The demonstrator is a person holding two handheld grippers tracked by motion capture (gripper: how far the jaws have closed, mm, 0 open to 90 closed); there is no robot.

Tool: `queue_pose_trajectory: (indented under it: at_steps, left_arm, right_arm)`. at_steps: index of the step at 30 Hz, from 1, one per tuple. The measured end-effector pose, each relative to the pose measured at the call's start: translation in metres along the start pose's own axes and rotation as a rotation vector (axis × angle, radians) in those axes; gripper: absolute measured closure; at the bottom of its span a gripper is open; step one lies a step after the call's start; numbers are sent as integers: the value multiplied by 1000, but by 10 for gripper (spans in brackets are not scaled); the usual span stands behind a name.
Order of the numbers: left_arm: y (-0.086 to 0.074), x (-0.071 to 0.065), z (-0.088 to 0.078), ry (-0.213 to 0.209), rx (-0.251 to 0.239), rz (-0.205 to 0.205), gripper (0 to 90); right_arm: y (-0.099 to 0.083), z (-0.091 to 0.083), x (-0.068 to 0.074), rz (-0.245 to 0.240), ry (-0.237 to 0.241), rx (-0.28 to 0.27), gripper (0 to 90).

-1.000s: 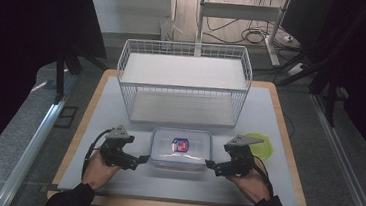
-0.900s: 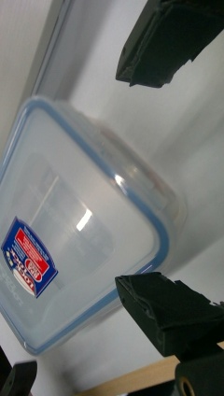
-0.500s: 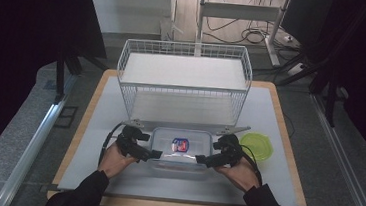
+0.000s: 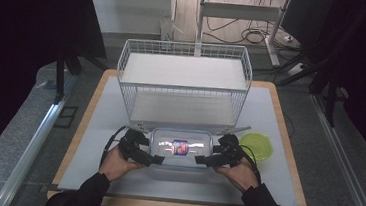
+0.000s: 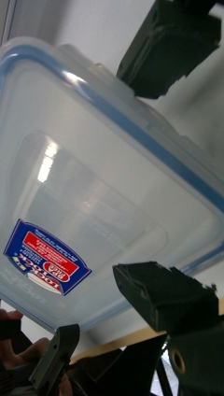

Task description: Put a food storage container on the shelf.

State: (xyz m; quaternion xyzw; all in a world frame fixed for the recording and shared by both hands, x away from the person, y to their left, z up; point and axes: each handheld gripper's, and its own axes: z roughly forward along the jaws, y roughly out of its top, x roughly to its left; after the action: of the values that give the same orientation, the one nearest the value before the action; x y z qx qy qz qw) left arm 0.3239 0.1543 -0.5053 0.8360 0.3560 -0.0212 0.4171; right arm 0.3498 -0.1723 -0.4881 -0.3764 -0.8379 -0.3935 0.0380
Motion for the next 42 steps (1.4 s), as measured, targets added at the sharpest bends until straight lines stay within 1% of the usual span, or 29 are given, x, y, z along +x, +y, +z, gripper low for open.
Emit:
queue_pose_trajectory:
  at_steps: [2,3,5,8,11,12,14,15,16,18,20,22,23,24,27,29,31,33,36,40,42]
  left_arm:
    - [-5,-5,-5,17,-13,16,51]
    - [-7,-6,-7,21,-26,14,80]
    - [-12,-8,-15,13,-62,-2,164]
    - [-18,-8,-21,2,-101,-29,281]
    - [-23,-10,-26,-7,-136,-52,357]
    - [-26,-10,-28,-8,-147,-63,392]
    - [-30,-11,-31,-25,-175,-93,443]
    - [-32,-11,-32,-31,-185,-108,462]
    - [-34,-13,-33,-33,-194,-114,476]
    - [-35,-17,-33,-14,-194,-110,479]
    - [-35,-19,-34,-6,-197,-115,478]
    - [-36,-19,-33,-8,-206,-129,477]
    - [-34,-18,-33,-12,-205,-138,478]
    - [-33,-17,-33,-14,-201,-139,478]
    - [-32,-16,-32,-19,-198,-151,477]
    - [-31,-17,-32,-6,-201,-148,475]
    - [-29,-18,-31,1,-198,-145,476]
    - [-28,-17,-30,-2,-198,-147,478]
    - [-25,-17,-31,1,-208,-135,479]
    - [-17,-16,-41,7,-229,-120,485]
    - [-14,-16,-44,10,-235,-119,486]
  right_arm:
    - [-5,-4,4,-9,-2,-3,169]
    - [-7,-6,5,-7,-2,-4,187]
    - [-10,-11,8,-9,-5,-21,244]
    - [-14,-19,9,-5,0,-48,332]
    - [-17,-23,10,3,9,-63,389]
    - [-19,-25,10,7,14,-71,411]
    - [-22,-28,10,28,31,-87,455]
    - [-23,-30,9,32,40,-97,480]
    - [-25,-31,9,34,48,-100,490]
    - [-28,-33,10,30,48,-108,498]
    - [-29,-34,12,33,45,-114,511]
    - [-31,-35,11,56,63,-127,526]
    - [-31,-35,10,81,70,-130,531]
    - [-32,-34,9,95,76,-136,532]
    - [-32,-34,9,106,72,-140,532]
    - [-32,-34,9,117,72,-147,534]
    - [-31,-35,9,121,67,-155,535]
    - [-28,-37,9,113,57,-165,535]
    - [-24,-41,10,98,42,-180,535]
    - [-19,-44,10,95,55,-196,535]
    - [-16,-45,11,89,59,-203,535]
